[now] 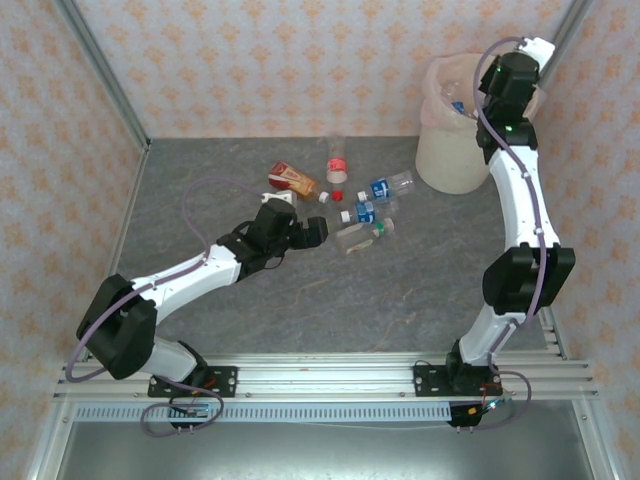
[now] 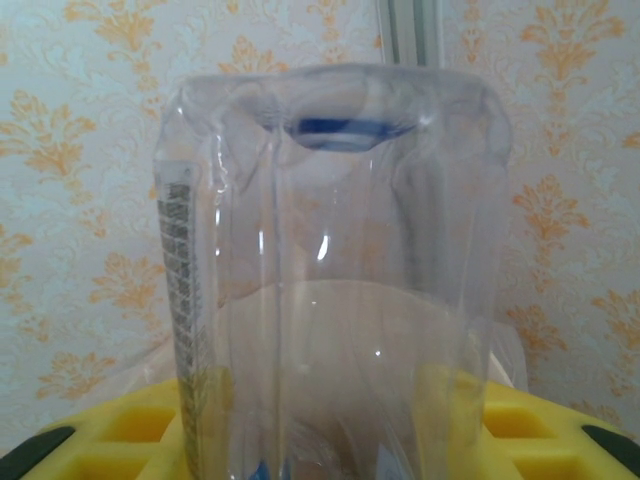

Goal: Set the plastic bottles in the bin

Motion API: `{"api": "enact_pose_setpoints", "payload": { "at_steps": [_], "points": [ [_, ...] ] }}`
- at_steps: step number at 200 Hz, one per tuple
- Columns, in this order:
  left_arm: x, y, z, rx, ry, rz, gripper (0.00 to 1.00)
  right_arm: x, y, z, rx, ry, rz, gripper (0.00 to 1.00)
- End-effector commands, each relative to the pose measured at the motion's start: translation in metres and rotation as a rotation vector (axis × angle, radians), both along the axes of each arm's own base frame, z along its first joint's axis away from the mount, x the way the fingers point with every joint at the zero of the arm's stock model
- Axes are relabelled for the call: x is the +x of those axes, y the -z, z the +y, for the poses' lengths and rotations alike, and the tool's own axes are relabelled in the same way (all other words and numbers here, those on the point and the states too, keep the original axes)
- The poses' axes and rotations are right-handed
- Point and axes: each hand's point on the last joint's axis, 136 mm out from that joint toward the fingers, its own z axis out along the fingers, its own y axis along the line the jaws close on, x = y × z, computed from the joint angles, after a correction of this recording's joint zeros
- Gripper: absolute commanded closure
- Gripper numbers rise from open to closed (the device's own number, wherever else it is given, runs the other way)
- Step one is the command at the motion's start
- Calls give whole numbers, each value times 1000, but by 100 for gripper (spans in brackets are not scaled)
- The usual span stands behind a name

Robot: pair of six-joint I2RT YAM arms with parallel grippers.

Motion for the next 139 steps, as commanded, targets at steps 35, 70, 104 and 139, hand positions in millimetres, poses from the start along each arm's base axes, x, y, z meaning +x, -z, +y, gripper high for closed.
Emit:
{"api": "enact_pose_setpoints", "payload": {
  "at_steps": [35, 70, 104, 139],
  "points": [
    [-1, -13, -9, 4, 37, -15, 0, 19, 9, -17, -78, 72, -14, 54],
    [-3, -11, -7, 9, 35, -13, 0, 38, 26, -18, -153, 116, 19, 57],
    [-6, -10, -2, 21, 25, -13, 0, 39, 48, -45, -196, 215, 100, 56],
    [-7, -6, 1, 34, 20, -11, 0, 39, 57, -66, -231, 268, 184, 53]
  ]
}}
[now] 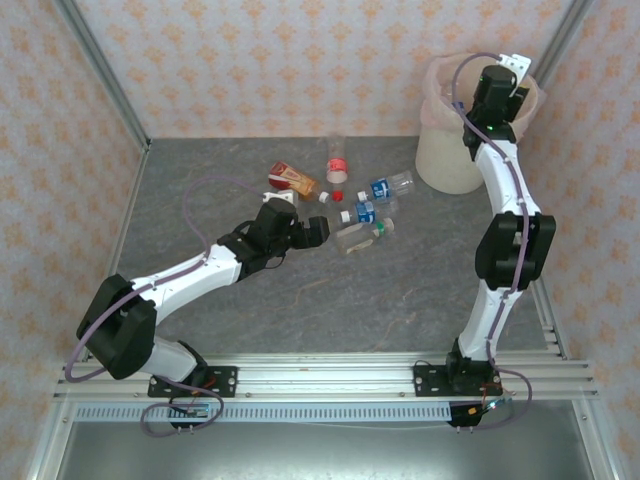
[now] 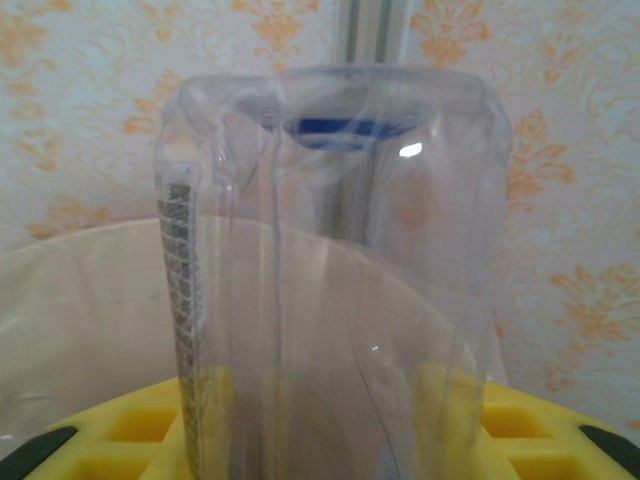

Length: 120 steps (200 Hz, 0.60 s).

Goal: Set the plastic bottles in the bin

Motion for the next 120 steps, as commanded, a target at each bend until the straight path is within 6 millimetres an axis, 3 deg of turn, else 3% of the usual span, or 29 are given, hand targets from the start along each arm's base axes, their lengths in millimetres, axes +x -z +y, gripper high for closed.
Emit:
{"api": "enact_pose_setpoints", "payload": {
  "at_steps": [1, 33, 50, 120],
  "points": [
    [-7, -3, 4, 37, 12, -6, 0, -11, -24, -24, -52, 84, 1, 53],
    [-8, -1, 1, 17, 25, -9, 0, -7, -2, -31, -77, 127, 117, 48],
    [-10, 3, -1, 21, 39, -4, 0, -11, 6, -33, -55, 144, 150, 40],
    [-6, 13, -16, 125, 147, -2, 0, -47, -13, -13, 100, 54, 86, 15]
  ]
}}
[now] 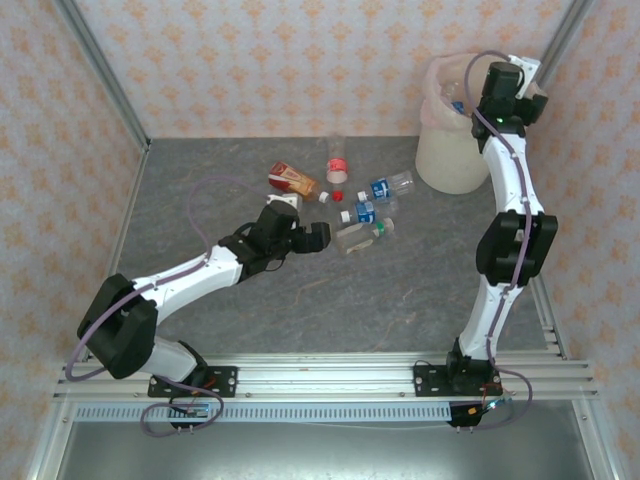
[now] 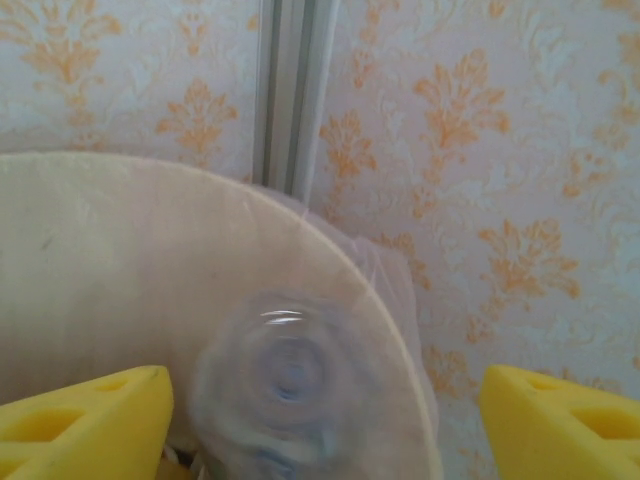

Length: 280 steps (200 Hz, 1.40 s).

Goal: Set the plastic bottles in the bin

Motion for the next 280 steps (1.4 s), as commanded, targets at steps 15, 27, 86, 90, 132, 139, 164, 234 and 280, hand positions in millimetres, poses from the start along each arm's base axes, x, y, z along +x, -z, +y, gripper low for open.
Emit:
{"api": "enact_pose_setpoints", "payload": {
  "at_steps": [15, 27, 86, 90, 132, 139, 164, 234, 280],
  "points": [
    [1, 7, -15, 98, 109, 3, 0, -42, -39, 15, 119, -43, -115, 12],
    [1, 9, -22, 121, 152, 8, 0, -51, -42, 23, 161, -77, -148, 5],
    [9, 23, -64, 226, 333, 17, 0, -110, -40, 71, 366, -291, -252, 1],
    [10, 23, -67, 223, 346, 16, 0, -114, -37, 76, 370, -320, -267, 1],
    [21, 44, -73, 352, 419, 28, 0, -157, -18, 116, 518, -505, -321, 1],
    [25, 49, -72, 385, 424, 22, 0, -168, -21, 122, 550, -526, -330, 1],
    [36, 60, -77, 453, 459, -2, 0, -187, -3, 136, 676, -548, -311, 1],
    [43, 97, -106, 569, 581, -27, 10, -213, 50, 147, 850, -479, -163, 1],
    [39, 80, -108, 517, 538, -70, 43, -230, 99, 156, 999, -398, -40, 1]
  ]
}}
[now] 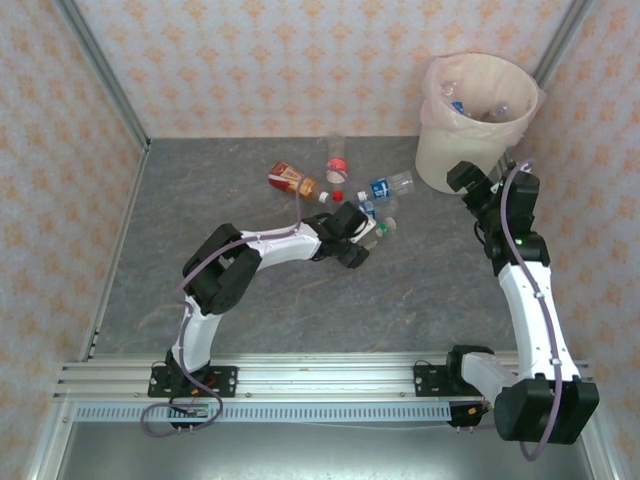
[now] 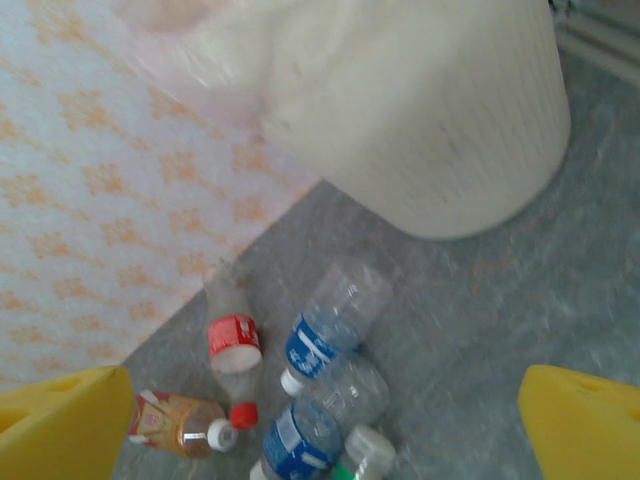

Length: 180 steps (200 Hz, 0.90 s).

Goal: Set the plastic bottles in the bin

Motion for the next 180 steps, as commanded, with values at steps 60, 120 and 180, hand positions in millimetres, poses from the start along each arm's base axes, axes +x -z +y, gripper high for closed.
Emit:
{"api": "enact_pose_setpoints", "payload": {
  "at_steps": [60, 120, 180],
  "points": [
    [-29, -123, -12, -380, 8, -94, 48, -18, 74, 91, 414, -351, 195, 1],
    [-50, -153, -21, -488, 56, -60, 48, 3, 36, 146, 515, -548, 44, 1],
    [-47, -151, -26, -490, 54, -42, 48, 12, 10, 145, 482, -546, -132, 1]
  ]
}}
